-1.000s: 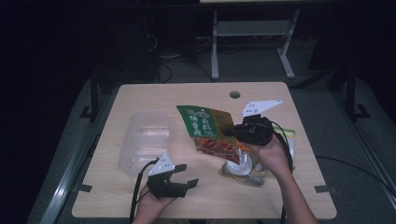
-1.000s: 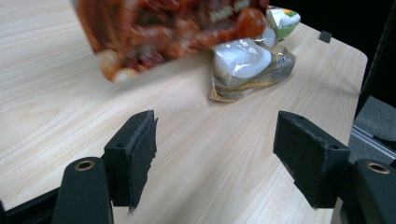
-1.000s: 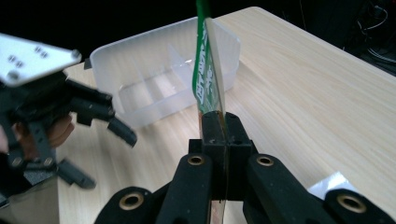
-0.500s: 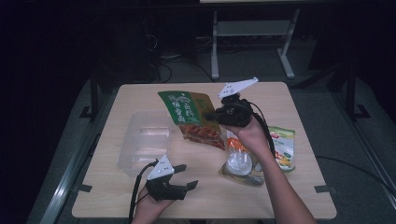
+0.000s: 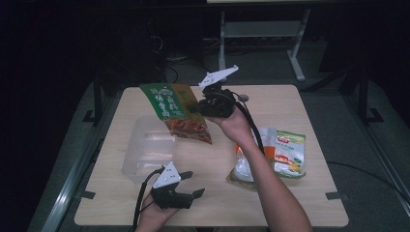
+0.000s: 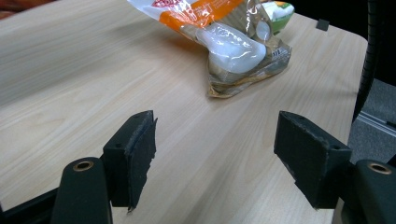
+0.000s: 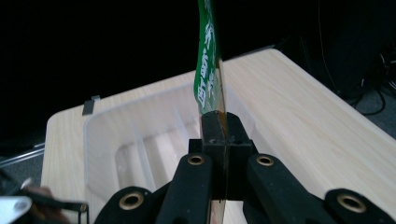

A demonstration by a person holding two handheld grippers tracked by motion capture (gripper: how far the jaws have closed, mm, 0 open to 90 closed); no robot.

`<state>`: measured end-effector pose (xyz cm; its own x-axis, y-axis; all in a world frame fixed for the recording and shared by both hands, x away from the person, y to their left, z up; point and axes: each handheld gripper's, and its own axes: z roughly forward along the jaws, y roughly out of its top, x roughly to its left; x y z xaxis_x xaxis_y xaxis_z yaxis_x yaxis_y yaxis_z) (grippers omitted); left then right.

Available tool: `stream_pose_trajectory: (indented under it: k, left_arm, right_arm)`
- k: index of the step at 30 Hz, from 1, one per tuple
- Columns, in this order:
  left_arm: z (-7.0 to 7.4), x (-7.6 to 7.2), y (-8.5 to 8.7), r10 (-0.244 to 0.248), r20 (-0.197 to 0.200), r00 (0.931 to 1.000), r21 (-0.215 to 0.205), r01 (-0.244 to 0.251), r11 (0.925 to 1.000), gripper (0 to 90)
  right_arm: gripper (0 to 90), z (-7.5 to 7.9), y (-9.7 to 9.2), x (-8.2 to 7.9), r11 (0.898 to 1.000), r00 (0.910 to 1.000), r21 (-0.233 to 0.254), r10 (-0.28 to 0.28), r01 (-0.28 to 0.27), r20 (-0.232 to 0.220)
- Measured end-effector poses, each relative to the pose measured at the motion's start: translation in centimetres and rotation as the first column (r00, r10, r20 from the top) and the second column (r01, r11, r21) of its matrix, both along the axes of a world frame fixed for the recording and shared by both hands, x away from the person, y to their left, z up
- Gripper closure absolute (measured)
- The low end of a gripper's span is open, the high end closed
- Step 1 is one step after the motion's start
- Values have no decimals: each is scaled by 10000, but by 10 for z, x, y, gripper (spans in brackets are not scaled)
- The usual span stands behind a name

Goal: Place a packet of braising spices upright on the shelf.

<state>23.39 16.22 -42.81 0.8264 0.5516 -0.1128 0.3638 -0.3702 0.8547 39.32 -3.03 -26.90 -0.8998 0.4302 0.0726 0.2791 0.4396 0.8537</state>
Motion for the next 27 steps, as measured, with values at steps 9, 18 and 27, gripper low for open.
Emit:
stream_pose_trajectory:
  k: [9, 18, 27]
  left_arm:
    - [-1, 1, 0, 82, -118, 9999, -97, -83, 9999, 289]
    - [-1, 3, 3, 110, -37, 9999, -40, -110, 9999, 288]
    - [0, 2, 3, 112, -57, 9999, -94, -113, 9999, 287]
  right_arm:
    - [900, 1, 30, 17, 9994, 9998, 324, 149, -152, 92]
    - [900, -10, 68, 38, 9992, 9998, 355, 178, -174, -93]
    - [900, -36, 95, 54, 9988, 9983, 462, 176, -151, -552]
